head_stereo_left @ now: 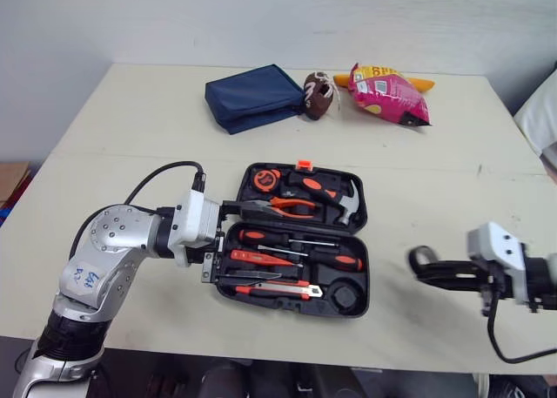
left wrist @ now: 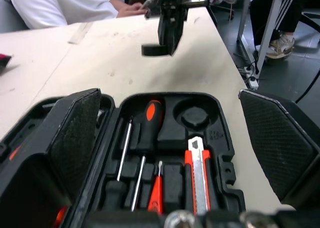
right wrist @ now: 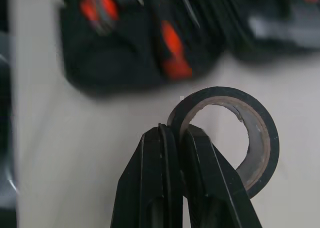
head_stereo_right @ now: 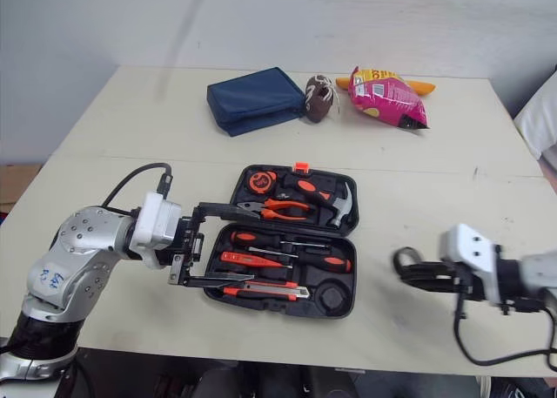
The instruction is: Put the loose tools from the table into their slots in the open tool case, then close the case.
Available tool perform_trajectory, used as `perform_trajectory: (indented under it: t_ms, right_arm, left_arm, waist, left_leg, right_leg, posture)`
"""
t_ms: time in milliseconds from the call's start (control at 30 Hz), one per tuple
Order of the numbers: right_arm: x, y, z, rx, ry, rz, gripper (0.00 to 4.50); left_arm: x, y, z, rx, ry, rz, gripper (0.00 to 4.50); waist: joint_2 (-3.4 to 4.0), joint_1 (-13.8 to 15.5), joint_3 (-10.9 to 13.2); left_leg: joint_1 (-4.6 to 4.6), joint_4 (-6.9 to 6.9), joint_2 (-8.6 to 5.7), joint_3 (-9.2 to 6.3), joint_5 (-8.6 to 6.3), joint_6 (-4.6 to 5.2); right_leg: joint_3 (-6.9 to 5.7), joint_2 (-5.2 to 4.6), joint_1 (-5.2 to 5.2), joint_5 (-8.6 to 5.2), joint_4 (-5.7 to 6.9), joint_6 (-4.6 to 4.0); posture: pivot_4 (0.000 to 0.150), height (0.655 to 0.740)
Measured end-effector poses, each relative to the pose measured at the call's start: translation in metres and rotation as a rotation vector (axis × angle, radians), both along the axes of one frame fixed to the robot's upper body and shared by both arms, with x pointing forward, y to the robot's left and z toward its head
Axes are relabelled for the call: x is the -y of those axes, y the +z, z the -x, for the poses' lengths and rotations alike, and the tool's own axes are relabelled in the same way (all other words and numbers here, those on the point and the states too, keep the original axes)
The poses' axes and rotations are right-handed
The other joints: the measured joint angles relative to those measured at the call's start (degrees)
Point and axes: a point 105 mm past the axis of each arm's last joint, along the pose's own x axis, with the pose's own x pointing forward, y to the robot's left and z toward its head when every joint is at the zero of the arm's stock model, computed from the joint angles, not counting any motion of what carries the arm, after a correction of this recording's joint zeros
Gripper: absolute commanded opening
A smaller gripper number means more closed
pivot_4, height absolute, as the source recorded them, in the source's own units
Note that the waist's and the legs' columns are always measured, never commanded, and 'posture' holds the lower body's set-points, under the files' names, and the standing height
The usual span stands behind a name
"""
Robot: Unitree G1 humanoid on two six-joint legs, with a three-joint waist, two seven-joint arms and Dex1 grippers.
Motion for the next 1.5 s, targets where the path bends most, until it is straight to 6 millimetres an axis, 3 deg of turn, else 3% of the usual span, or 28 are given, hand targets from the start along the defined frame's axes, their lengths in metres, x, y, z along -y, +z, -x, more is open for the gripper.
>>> perform_trajectory:
  t_ms: [33,100,300,433,600,833,1500]
  right_arm:
    - [-0.024,0.000,0.005,-0.008,0.098,-0.014,0.02]
    - [-0.047,-0.005,0.012,-0.051,0.198,-0.011,0.02]
    - [-0.077,-0.026,0.009,-0.109,0.311,0.102,0.02]
    - [-0.074,-0.031,0.002,-0.099,0.300,0.184,0.02]
    - [-0.053,-0.025,-0.002,-0.136,0.235,0.329,0.02]
    - [-0.048,-0.028,0.003,-0.178,0.222,0.354,0.02]
    - [-0.059,-0.036,0.011,-0.161,0.265,0.341,0.02]
  left_arm:
    - [-0.002,-0.002,0.001,-0.007,-0.010,-0.022,4.50]
    - [-0.002,-0.003,0.003,-0.011,-0.020,-0.027,4.50]
    - [-0.002,-0.005,0.002,-0.024,-0.009,-0.025,4.50]
    - [-0.003,-0.009,0.003,-0.048,0.005,-0.025,4.50]
    - [-0.005,-0.013,0.005,-0.061,0.023,-0.025,4.50]
    - [-0.004,-0.011,0.003,-0.049,0.028,-0.024,4.50]
    - [-0.003,-0.008,0.000,-0.038,0.039,-0.025,4.50]
  waist:
    - [-0.07,-0.19,0.05]
    - [-0.05,-0.10,0.07]
    - [-0.08,0.22,0.09]
    - [-0.08,0.19,0.09]
    - [-0.04,0.09,0.12]
    - [-0.05,0.17,0.13]
    - [-0.09,-0.19,0.10]
  left_leg:
    - [0.00,0.00,0.01,0.00,0.00,0.00]
    - [-0.03,0.02,-0.04,0.01,-0.02,0.05]
    - [-0.21,0.16,-0.09,0.04,-0.14,0.23]
    - [-0.26,0.14,-0.08,0.03,-0.14,0.23]
    - [-0.24,0.22,-0.07,0.02,-0.13,0.24]
    - [-0.25,0.20,-0.09,0.01,-0.14,0.26]
    - [-0.21,0.18,-0.06,0.00,-0.13,0.24]
  right_leg:
    - [0.00,-0.01,-0.01,0.01,0.00,-0.01]
    - [0.00,-0.08,-0.02,0.01,-0.02,-0.01]
    - [-0.02,-0.20,-0.07,0.00,-0.18,-0.01]
    - [-0.04,-0.19,-0.13,-0.02,-0.18,-0.04]
    - [-0.04,-0.21,-0.12,0.00,-0.12,-0.07]
    - [-0.05,-0.21,-0.12,0.01,-0.12,-0.08]
    - [-0.05,-0.19,-0.10,0.00,-0.13,-0.07]
  posture:
    - [0.150,0.7400]
    - [0.150,0.7400]
    - [0.150,0.7400]
    - [0.150,0.7400]
    - [0.150,0.7400]
    - [0.150,0.7400]
    - [0.150,0.7400]
